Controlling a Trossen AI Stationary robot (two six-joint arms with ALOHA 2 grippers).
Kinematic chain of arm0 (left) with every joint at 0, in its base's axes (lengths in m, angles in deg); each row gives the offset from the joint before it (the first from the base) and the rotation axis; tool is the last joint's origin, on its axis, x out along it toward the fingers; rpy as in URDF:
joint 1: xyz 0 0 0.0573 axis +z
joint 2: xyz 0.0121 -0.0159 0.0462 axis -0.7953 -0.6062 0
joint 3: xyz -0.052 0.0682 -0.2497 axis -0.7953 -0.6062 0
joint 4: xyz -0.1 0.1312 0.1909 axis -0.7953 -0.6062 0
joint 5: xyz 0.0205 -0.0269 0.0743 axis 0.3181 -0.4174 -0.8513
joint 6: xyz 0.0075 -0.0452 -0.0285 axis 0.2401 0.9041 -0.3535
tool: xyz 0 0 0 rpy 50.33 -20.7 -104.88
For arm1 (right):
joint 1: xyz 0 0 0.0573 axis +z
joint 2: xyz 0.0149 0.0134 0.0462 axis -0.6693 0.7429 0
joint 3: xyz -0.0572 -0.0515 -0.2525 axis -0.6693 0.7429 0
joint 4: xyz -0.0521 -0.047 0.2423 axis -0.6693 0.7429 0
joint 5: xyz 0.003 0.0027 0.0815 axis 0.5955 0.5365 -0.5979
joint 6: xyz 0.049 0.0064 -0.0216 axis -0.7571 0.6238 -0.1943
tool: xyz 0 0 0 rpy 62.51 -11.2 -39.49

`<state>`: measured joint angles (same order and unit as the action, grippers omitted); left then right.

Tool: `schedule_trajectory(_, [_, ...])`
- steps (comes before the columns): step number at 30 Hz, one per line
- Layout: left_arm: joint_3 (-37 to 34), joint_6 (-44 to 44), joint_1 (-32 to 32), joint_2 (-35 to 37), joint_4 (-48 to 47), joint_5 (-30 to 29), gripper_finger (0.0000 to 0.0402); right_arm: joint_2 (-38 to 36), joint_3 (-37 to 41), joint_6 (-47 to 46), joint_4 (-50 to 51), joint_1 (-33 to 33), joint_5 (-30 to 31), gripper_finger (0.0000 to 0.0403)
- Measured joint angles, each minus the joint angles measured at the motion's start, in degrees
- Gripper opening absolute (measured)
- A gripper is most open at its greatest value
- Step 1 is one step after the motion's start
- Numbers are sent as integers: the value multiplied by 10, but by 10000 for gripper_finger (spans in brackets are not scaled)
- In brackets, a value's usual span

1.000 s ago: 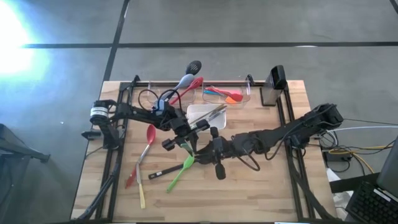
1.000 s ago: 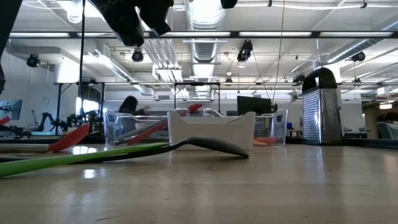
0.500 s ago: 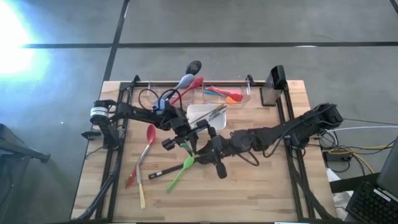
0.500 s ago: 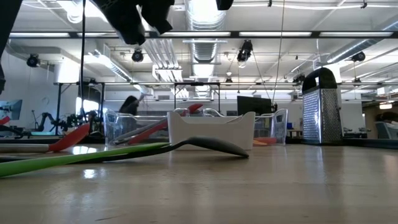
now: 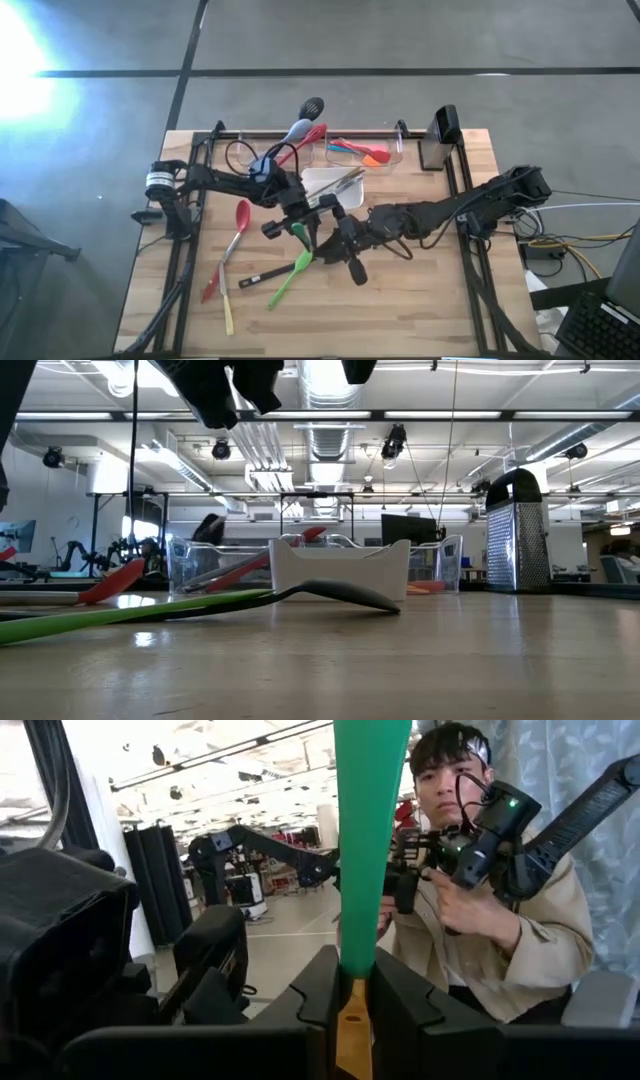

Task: Pick & Place Kitchen Items
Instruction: Put the green table knife into the white bin

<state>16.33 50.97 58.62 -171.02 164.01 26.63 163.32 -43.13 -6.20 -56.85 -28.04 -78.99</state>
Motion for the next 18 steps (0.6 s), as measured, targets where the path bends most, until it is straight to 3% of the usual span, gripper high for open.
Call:
schedule_trajectory(2, [0,13,0,0,1,-1,46,0,0,-3,0,0,0,8])
schedule_trajectory(8, [0,63,4,0,-7,4,143,-2,2,14,16,2,-5,7])
schedule_trajectory(11, [-4,69,8,2,-6,3,173,-4,2,23,14,1,7,7])
schedule_trajectory(18, [-9,164,41,3,-16,69,187,-17,2,32,44,10,24,7])
